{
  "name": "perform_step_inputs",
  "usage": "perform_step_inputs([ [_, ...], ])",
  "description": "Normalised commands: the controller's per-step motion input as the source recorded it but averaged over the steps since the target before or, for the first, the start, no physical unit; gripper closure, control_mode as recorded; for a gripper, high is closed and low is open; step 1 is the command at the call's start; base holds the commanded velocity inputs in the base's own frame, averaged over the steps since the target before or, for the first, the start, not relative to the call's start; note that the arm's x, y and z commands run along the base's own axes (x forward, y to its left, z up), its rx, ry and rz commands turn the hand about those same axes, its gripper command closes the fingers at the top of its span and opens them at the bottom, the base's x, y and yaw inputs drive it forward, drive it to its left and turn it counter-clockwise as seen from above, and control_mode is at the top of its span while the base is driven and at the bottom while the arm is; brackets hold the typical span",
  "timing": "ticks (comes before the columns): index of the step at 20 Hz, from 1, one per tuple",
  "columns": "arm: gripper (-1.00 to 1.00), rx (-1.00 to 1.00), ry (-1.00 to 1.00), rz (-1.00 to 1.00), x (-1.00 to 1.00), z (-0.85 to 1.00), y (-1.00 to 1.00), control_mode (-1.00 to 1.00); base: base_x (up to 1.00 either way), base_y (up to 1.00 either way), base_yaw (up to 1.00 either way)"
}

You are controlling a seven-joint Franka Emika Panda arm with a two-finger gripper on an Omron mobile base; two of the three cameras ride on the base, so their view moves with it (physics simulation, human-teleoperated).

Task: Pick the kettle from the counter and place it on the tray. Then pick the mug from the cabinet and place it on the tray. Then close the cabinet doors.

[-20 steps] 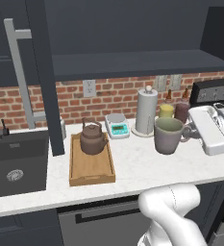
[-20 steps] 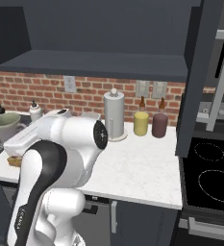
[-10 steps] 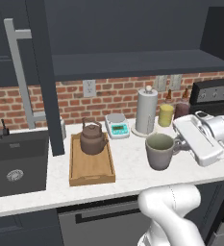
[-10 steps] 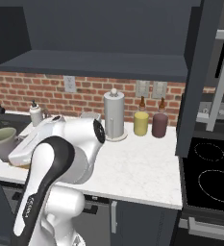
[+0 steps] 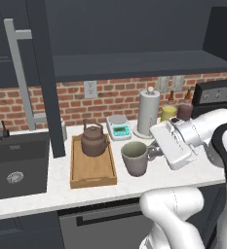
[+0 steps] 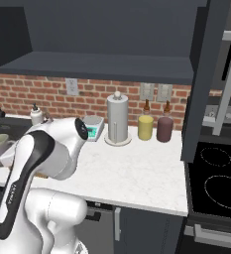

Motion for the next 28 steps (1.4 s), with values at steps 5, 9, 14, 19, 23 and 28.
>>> perform_step_inputs([
  [5, 1.0, 0.0, 0.0, 0.0, 0.46, -0.35, 0.21, -1.0, 0.0, 0.0, 0.0],
  [9, 1.0, 0.0, 0.0, 0.0, 0.57, -0.4, 0.0, -1.0, 0.0, 0.0, 0.0],
  [14, 1.0, 0.0, 0.0, 0.0, 0.58, -0.42, 0.0, -1.0, 0.0, 0.0, 0.0],
  [19, 1.0, 0.0, 0.0, 0.0, 0.47, -0.38, 0.02, -1.0, 0.0, 0.0, 0.0],
  [23, 1.0, 0.0, 0.0, 0.0, 0.39, -0.37, 0.06, -1.0, 0.0, 0.0, 0.0],
  [28, 1.0, 0.0, 0.0, 0.0, 0.32, -0.31, 0.06, -1.0, 0.0, 0.0, 0.0],
])
